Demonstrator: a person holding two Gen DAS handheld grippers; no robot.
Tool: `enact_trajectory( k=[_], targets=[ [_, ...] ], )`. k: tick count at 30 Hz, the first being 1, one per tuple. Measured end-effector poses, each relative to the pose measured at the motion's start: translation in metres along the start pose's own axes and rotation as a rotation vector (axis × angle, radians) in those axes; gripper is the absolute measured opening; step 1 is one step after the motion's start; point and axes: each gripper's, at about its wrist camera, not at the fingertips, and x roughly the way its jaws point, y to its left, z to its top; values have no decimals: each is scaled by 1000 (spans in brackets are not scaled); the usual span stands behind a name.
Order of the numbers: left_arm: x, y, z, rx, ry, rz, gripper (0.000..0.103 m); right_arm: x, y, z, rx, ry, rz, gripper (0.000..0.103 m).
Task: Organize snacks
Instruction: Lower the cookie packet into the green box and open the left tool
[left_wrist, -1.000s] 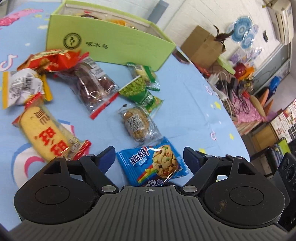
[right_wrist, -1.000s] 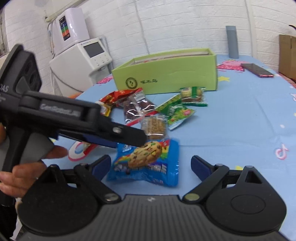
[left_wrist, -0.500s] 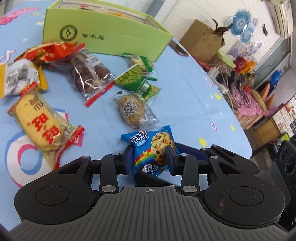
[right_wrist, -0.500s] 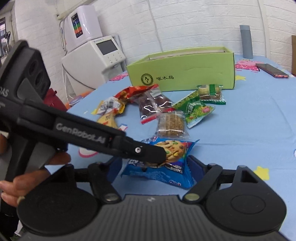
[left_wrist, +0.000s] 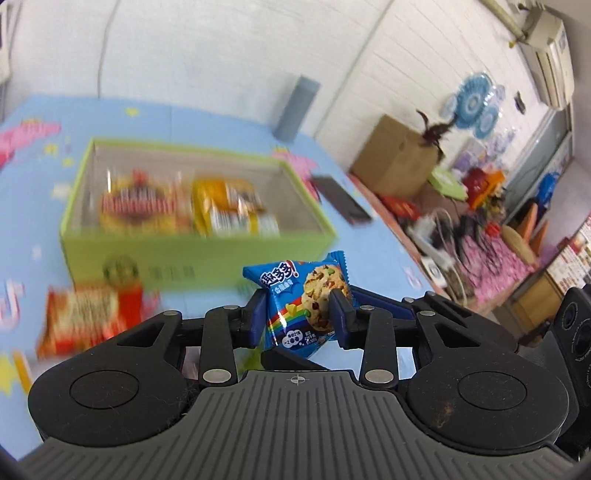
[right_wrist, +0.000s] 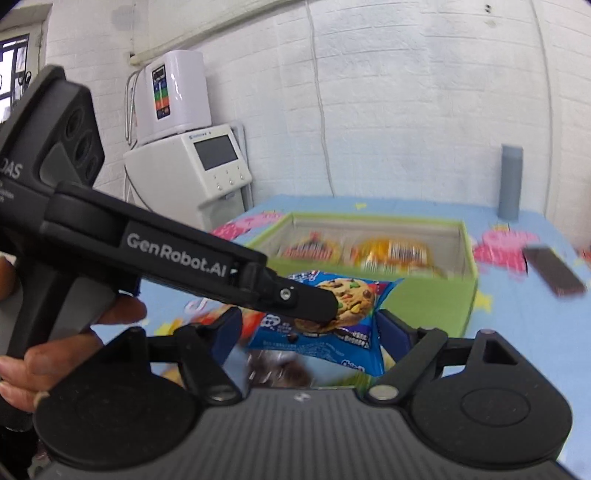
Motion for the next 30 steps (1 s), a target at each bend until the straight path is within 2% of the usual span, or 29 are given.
enact_trajectory(
  k=[4, 7, 11, 12, 15, 17, 21, 24, 26, 30],
  targets=[
    [40, 18, 54, 18, -15, 64, 19, 64, -32, 48, -45, 40, 6, 87],
    [83, 38, 79, 1, 27, 101, 19, 115, -58, 65, -51, 105, 13, 88],
    [135, 64, 85, -15, 107, 132, 22, 169, -85, 58, -29, 204, 16, 88],
    [142, 69, 83, -17, 112, 120, 29, 178, -88, 53, -32, 224, 16, 88],
    [149, 73, 79, -10, 118, 97, 35, 189, -94, 42, -8, 238, 21, 94],
    [142, 69, 80, 2, 106, 91, 38, 184, -95, 42, -10, 224, 13, 95],
    [98, 52, 81, 37, 13, 104, 68, 140, -88, 50, -22, 137, -29, 95],
    [49, 38, 69, 83, -71, 95, 71, 89, -75, 46, -23, 52, -60, 94],
    [22, 33, 56, 91, -94, 80, 75, 58, -61, 35, -19, 29, -59, 94],
    [-20, 29, 13, 104, -116, 82, 79, 12, -32, -8, 23, 53, -44, 94]
  ],
)
